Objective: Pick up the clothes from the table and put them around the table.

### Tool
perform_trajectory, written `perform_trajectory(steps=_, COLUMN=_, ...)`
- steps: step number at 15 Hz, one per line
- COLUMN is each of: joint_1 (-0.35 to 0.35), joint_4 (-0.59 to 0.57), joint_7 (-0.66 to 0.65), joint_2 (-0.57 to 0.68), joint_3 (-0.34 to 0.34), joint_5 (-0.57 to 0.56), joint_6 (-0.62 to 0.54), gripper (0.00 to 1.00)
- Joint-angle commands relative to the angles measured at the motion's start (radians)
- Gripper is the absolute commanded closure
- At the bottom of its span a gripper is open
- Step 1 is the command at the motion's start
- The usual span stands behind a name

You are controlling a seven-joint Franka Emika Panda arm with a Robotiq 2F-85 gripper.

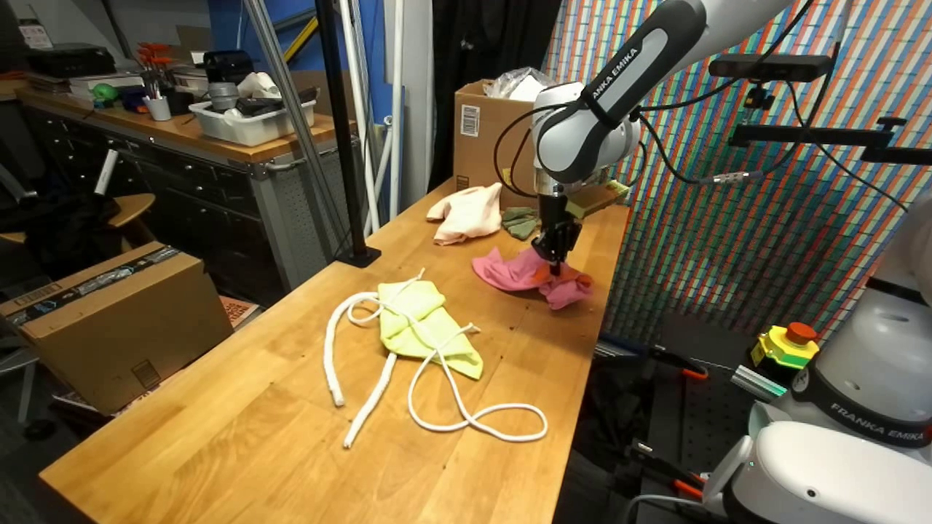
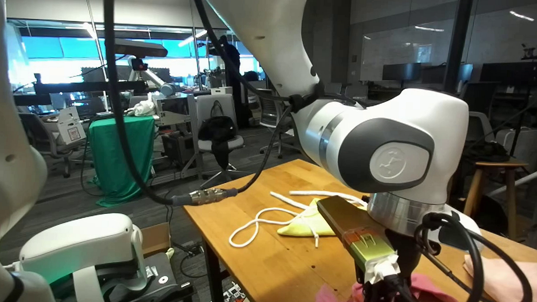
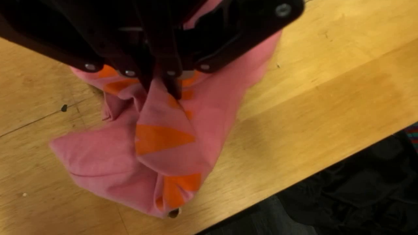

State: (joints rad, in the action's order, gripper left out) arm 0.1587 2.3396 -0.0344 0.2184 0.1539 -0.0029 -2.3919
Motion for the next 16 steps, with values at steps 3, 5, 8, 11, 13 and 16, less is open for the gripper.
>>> perform_trajectory(steps=3, joint_1=0.014, joint_4=0.072, joint_7=-0.02, joint_2=-0.068, joint_3=0.019, joint_5=0.019, joint_6=-0.034, gripper=0.97)
perform_trajectory(steps=5, joint_1=0.016, joint_4=0.078, joint_7=-0.03, joint_2=-0.073, joint_3=0.023, joint_5=0.016, joint_6=-0.036, gripper=0.97)
perform_trajectory(steps=8, joint_1=0.013, joint_4=0.076, joint_7=-0.039, joint_2=-0.07, joint_3=0.024, joint_5=0.007, joint_6=-0.032, gripper=0.85)
perform_trajectory(steps=11, joint_1=0.008, joint_4=0.07, joint_7=-0.041, joint_2=-0.063, joint_3=0.02, joint_5=0.002, joint_6=-0.026, gripper=0.5)
perform_trajectory(steps=13, joint_1=-0.001, joint_4=0.071, joint_7=-0.041, joint_2=-0.066, joint_3=0.016, joint_5=-0.01, joint_6=-0.032, gripper=0.35)
perform_trajectory(steps=16, joint_1=-0.033, joint_4=0.079, joint_7=-0.042, joint_2=-0.084, joint_3=-0.006, joint_5=-0.05, joint_6=-0.05, gripper=0.13)
